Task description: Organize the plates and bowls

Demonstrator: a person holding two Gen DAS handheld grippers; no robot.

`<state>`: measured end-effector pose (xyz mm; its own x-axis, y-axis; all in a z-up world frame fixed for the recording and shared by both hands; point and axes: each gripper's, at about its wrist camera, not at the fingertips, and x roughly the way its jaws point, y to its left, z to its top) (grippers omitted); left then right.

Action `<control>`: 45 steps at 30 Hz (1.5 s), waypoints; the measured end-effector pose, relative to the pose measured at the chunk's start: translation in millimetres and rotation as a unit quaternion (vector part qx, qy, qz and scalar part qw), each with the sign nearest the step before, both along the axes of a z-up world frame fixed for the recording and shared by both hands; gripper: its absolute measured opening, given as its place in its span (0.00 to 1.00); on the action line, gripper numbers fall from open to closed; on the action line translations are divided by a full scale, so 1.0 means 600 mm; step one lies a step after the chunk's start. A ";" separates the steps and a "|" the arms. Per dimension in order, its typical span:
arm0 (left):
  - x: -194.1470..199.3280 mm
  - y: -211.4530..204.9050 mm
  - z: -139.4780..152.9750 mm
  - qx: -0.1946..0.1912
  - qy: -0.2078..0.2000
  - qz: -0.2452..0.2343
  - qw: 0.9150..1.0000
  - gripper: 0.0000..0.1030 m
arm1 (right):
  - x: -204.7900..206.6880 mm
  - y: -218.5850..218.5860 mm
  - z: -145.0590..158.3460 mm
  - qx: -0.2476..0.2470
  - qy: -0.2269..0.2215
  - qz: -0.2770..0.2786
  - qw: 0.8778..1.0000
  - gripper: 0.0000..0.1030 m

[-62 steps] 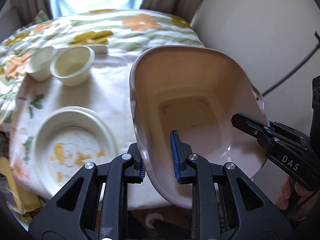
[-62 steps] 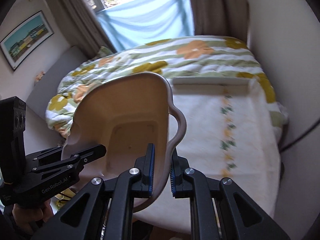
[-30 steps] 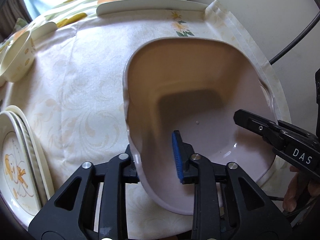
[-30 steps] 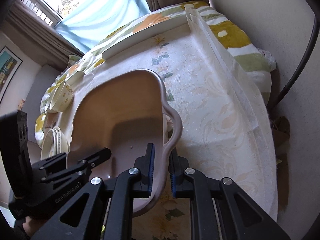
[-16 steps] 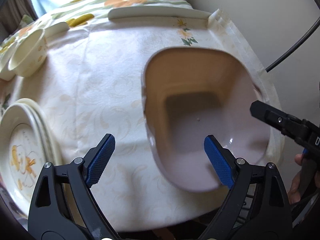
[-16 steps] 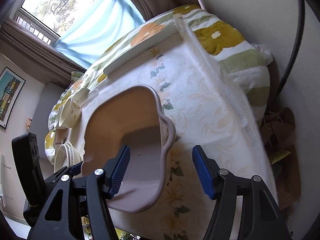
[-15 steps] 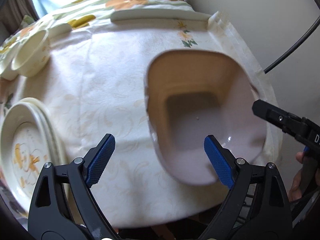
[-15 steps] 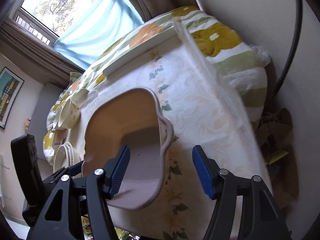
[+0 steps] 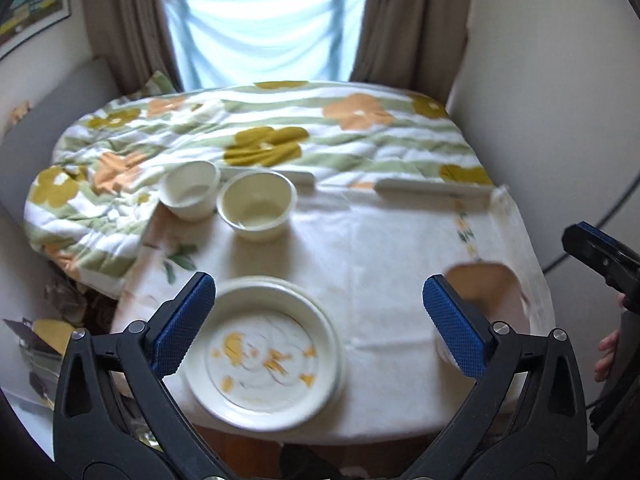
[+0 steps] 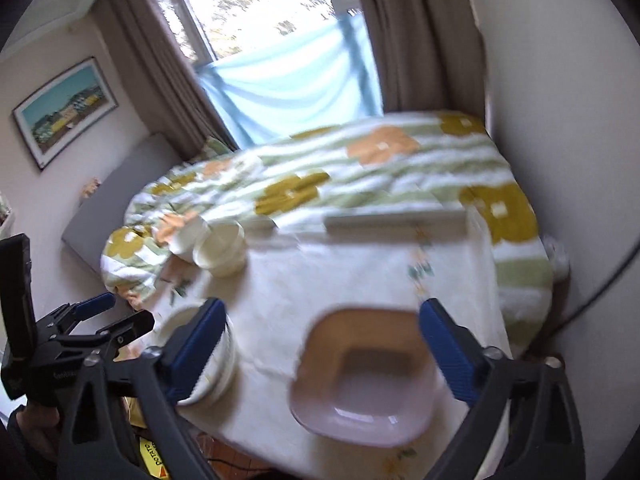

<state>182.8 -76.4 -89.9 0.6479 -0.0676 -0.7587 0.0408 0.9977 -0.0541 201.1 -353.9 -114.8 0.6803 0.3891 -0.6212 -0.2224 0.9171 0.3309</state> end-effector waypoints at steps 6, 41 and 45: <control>0.073 0.108 -0.008 -0.039 0.025 0.029 0.998 1.00 | 0.083 0.093 0.020 -0.033 0.024 0.028 0.999 0.96; 0.399 0.236 -0.311 -0.115 0.209 -0.054 0.970 0.17 | 0.365 0.392 -0.263 0.001 0.245 0.033 0.969 0.18; 0.397 0.237 -0.309 -0.112 0.207 -0.057 0.970 0.17 | 0.368 0.392 -0.265 0.005 0.245 0.027 0.969 0.17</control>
<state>420.9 66.1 -275.1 0.2702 -0.3147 -0.9099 0.0785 0.9491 -0.3049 421.6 -118.4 -273.8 0.2837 0.4242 -0.8600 -0.0845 0.9044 0.4182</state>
